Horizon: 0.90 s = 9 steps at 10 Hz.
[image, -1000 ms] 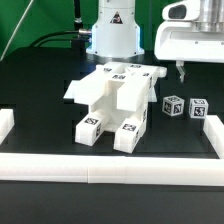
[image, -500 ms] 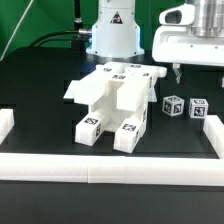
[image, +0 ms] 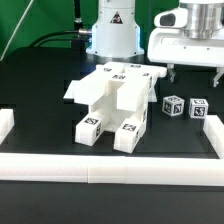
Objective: Assemble chair
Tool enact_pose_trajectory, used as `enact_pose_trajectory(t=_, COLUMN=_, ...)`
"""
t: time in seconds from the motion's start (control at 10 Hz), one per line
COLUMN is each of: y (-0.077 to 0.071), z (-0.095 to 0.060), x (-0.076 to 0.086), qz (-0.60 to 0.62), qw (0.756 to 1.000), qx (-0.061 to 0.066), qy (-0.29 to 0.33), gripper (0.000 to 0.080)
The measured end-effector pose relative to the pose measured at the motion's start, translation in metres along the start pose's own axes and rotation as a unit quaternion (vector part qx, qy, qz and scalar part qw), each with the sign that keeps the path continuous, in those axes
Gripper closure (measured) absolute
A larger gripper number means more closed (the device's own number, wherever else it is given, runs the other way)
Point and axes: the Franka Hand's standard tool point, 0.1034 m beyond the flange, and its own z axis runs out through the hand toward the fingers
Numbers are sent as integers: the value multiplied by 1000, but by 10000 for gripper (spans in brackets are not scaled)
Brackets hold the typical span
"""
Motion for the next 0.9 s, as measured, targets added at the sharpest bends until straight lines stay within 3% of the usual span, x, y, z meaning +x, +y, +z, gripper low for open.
enact_pose_trajectory(t=0.3, y=15, z=-2, x=18, qz=-19, qw=1000, qx=-2, qy=7, gripper=150)
enact_pose_trajectory(t=0.5, y=22, z=-6, x=41, qz=-33, qw=999, qx=-1, qy=10, gripper=150)
enact_pose_trajectory(t=0.7, y=22, z=-10, x=63, qz=-31, qw=999, qx=1, qy=13, gripper=150)
enact_pose_trajectory(t=0.9, y=22, z=-10, x=73, qz=-30, qw=999, qx=1, qy=17, gripper=150)
